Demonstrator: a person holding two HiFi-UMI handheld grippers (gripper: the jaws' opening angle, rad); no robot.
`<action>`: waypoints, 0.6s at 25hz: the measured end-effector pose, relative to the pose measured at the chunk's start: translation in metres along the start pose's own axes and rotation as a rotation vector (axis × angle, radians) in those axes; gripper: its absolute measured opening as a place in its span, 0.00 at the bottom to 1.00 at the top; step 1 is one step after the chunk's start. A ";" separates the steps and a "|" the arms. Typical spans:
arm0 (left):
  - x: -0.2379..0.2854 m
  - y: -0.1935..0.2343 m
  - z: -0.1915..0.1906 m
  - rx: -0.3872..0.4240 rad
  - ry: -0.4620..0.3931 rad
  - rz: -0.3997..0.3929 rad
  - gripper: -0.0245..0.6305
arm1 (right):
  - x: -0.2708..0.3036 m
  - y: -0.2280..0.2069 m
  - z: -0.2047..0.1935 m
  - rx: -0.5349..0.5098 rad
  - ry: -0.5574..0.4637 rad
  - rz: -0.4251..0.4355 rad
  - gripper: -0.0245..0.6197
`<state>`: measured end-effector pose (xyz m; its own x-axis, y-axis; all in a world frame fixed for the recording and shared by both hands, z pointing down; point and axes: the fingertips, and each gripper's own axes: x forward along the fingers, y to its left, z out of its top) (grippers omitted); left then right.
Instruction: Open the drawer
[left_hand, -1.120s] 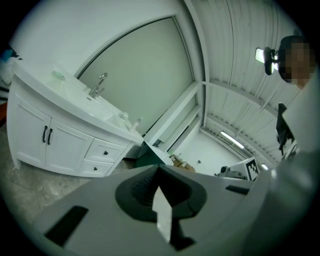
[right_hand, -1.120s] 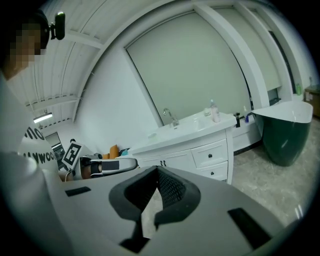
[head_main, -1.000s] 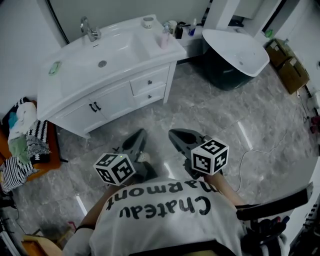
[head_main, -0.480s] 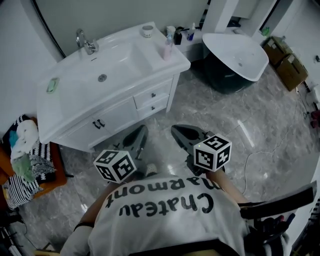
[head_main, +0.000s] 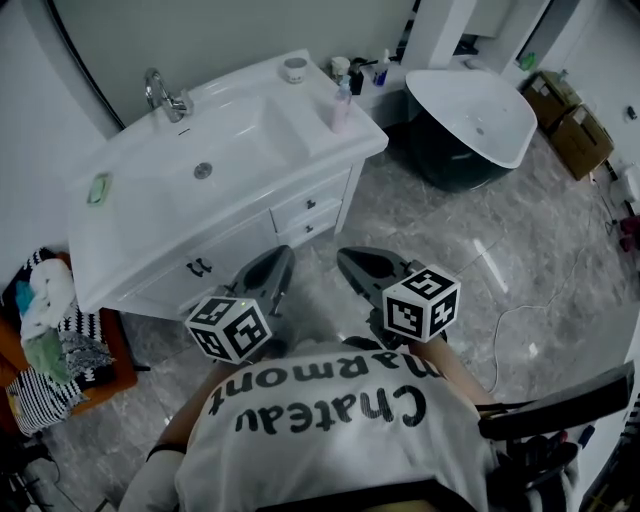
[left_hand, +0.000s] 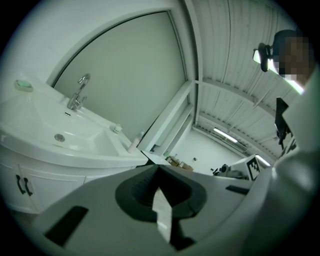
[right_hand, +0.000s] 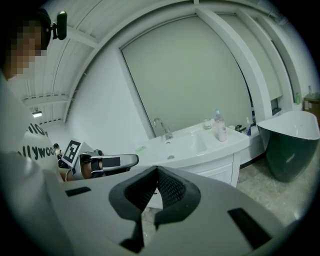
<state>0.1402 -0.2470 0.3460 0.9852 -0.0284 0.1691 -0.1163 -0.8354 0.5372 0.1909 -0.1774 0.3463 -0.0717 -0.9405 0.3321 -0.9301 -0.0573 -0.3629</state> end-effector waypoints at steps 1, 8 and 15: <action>0.002 0.003 0.001 0.004 -0.002 0.005 0.05 | 0.003 -0.002 0.001 -0.001 0.002 0.005 0.05; 0.023 0.013 -0.002 -0.015 0.004 0.048 0.05 | 0.019 -0.025 0.014 -0.004 0.013 0.058 0.05; 0.065 0.015 -0.006 -0.078 -0.057 0.159 0.05 | 0.038 -0.073 0.029 -0.044 0.107 0.177 0.05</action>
<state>0.2016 -0.2583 0.3698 0.9589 -0.1897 0.2110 -0.2784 -0.7727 0.5705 0.2669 -0.2189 0.3602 -0.2711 -0.8936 0.3578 -0.9143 0.1228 -0.3860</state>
